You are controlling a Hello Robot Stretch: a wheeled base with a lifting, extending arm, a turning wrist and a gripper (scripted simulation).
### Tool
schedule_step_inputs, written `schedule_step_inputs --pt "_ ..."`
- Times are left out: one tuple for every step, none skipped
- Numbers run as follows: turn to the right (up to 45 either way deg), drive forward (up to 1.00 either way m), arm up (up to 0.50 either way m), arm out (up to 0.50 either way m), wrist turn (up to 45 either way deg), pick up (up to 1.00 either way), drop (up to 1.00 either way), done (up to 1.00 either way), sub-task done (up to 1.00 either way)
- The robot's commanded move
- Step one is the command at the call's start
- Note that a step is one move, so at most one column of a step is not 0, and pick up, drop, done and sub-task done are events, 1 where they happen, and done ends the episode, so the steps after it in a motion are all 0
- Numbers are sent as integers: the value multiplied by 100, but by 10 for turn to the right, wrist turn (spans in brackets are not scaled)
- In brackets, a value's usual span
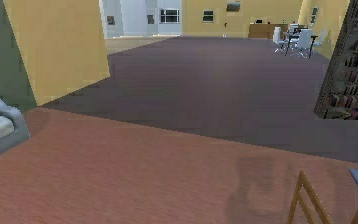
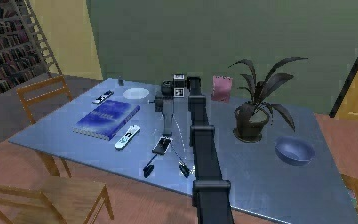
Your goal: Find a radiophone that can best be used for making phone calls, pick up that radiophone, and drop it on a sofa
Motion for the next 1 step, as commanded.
schedule_step_inputs --pt "0 0 0 0 450 0 0 0 0"
